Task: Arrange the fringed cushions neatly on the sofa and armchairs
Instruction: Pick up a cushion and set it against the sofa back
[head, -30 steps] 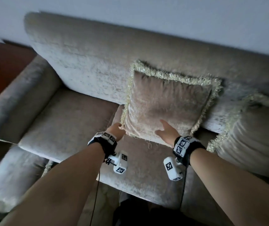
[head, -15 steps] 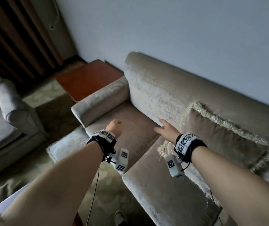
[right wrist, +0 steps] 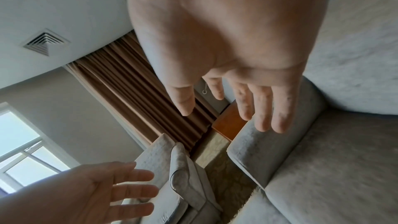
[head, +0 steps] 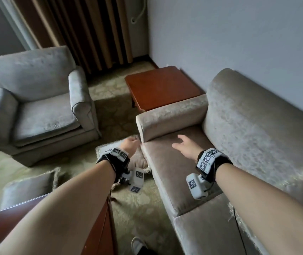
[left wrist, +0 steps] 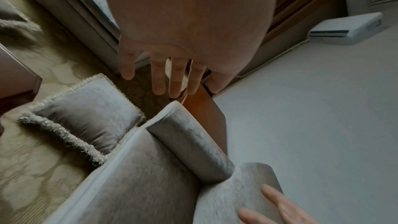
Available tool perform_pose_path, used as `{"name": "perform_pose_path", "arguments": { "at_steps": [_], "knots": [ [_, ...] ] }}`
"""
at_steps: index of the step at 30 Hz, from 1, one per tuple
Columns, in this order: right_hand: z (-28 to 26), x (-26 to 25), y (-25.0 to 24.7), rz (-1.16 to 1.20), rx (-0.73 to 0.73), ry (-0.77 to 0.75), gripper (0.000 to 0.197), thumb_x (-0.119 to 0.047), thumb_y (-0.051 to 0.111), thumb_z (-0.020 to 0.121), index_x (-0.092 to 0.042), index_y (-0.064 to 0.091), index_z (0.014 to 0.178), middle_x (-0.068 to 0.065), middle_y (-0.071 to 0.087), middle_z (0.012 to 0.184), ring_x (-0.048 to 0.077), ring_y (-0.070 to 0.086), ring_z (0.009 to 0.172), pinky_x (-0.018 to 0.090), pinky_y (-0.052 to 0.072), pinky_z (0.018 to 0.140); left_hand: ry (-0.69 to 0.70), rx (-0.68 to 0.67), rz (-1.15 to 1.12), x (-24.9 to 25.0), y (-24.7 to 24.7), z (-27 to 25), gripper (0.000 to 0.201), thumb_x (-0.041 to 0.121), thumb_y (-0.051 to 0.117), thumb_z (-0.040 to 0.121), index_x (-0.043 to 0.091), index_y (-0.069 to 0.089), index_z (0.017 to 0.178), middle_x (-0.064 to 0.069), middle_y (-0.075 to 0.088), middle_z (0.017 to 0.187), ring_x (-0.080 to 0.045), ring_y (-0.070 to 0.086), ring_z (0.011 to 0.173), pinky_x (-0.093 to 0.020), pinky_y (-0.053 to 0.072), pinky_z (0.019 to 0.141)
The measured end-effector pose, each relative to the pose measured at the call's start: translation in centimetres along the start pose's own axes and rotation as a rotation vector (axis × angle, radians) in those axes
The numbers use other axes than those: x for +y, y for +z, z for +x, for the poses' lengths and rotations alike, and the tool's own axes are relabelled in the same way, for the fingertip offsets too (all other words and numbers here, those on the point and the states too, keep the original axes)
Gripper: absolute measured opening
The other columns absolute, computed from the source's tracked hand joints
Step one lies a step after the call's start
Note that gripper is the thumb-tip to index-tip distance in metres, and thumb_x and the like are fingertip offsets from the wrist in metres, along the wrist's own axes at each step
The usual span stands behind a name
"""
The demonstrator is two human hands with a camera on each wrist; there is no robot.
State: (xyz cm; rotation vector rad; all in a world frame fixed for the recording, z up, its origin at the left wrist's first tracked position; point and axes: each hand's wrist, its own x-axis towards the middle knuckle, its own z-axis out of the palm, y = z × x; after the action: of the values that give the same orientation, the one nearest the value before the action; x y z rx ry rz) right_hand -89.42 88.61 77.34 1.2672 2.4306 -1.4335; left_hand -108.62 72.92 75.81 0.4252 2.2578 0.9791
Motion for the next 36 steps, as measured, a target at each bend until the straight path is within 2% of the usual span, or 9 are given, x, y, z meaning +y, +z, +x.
{"name": "perform_pose_path", "arguments": {
  "at_steps": [7,9,12,17,19,23,30,34,36],
  "knots": [
    [9.6,-7.6,6.0,-0.037,-0.077,-0.001,0.068,-0.041,0.056,0.094,-0.021,0.03,0.153,0.007,0.05,0.14,0.015,0.045,0.09,0.03,0.04,0.085,-0.087,0.017,-0.001,-3.5,-9.0,8.4,0.028,0.029,0.058,0.088,0.016,0.054,0.064,-0.011,0.057,0.077,-0.028,0.053,0.066,-0.029,0.039,0.065],
    [12.0,-9.1,7.9,-0.059,-0.118,0.017,0.07,-0.043,0.057,0.092,-0.021,0.029,0.153,-0.002,0.053,0.118,0.014,0.044,0.089,0.028,0.039,0.079,-0.135,0.03,0.01,-5.2,-10.9,10.9,0.026,0.042,0.056,0.074,0.018,0.058,0.065,-0.012,0.063,0.082,-0.037,0.061,0.08,-0.033,0.045,0.072],
    [15.1,-10.6,10.1,-0.073,-0.166,0.039,0.07,-0.043,0.058,0.091,-0.021,0.03,0.152,-0.01,0.046,0.092,0.017,0.043,0.093,0.032,0.037,0.082,-0.163,0.03,0.007,-7.0,-12.9,13.3,0.026,0.041,0.053,0.07,0.016,0.06,0.066,-0.012,0.062,0.082,-0.028,0.054,0.075,-0.031,0.042,0.071],
    [20.7,-13.0,13.4,-0.113,-0.253,0.043,0.069,-0.038,0.056,0.094,-0.015,0.027,0.153,0.007,0.051,0.136,0.012,0.047,0.083,0.025,0.041,0.074,-0.231,0.038,-0.009,-9.2,-15.7,16.9,0.02,0.022,0.056,0.089,0.006,0.059,0.078,-0.012,0.057,0.08,-0.023,0.049,0.073,-0.03,0.036,0.069],
    [23.1,-13.5,14.6,-0.119,-0.272,0.029,0.069,-0.034,0.055,0.095,-0.011,0.026,0.153,0.008,0.048,0.136,0.003,0.041,0.074,0.018,0.035,0.064,-0.262,0.035,0.004,-10.2,-16.2,18.7,0.021,0.023,0.056,0.089,0.005,0.061,0.08,-0.012,0.058,0.081,-0.024,0.05,0.074,-0.029,0.037,0.069],
    [30.0,-14.3,16.7,-0.104,-0.304,0.092,0.072,-0.037,0.057,0.095,-0.013,0.024,0.154,0.002,0.053,0.113,0.011,0.043,0.087,0.027,0.04,0.077,-0.312,0.04,0.007,-11.5,-17.1,24.4,0.02,0.023,0.058,0.089,0.005,0.063,0.082,-0.013,0.058,0.081,-0.025,0.049,0.074,-0.03,0.037,0.069],
    [42.7,-15.3,19.8,-0.176,-0.383,0.152,0.074,-0.043,0.054,0.092,-0.018,0.023,0.154,0.011,0.035,0.154,0.031,0.047,0.131,0.047,0.043,0.107,-0.43,0.026,0.044,-12.9,-17.2,35.9,0.02,0.024,0.055,0.089,0.006,0.061,0.081,-0.011,0.059,0.081,-0.024,0.052,0.073,-0.027,0.037,0.068],
    [48.7,-14.5,22.1,-0.198,-0.383,0.197,0.074,-0.045,0.053,0.089,-0.021,0.025,0.153,0.009,0.052,0.129,0.02,0.052,0.082,0.033,0.044,0.079,-0.465,0.014,0.033,-14.8,-16.2,41.7,0.018,0.024,0.055,0.09,0.008,0.063,0.091,-0.011,0.062,0.088,-0.025,0.055,0.079,-0.027,0.038,0.07],
    [51.0,-14.0,23.5,-0.204,-0.403,0.222,0.075,-0.045,0.053,0.088,-0.021,0.025,0.153,0.007,0.054,0.124,0.02,0.052,0.082,0.034,0.044,0.077,-0.469,-0.014,0.043,-16.0,-15.5,44.2,0.017,0.021,0.054,0.091,0.007,0.06,0.084,-0.013,0.06,0.086,-0.025,0.053,0.08,-0.028,0.036,0.071]
  ]
}}
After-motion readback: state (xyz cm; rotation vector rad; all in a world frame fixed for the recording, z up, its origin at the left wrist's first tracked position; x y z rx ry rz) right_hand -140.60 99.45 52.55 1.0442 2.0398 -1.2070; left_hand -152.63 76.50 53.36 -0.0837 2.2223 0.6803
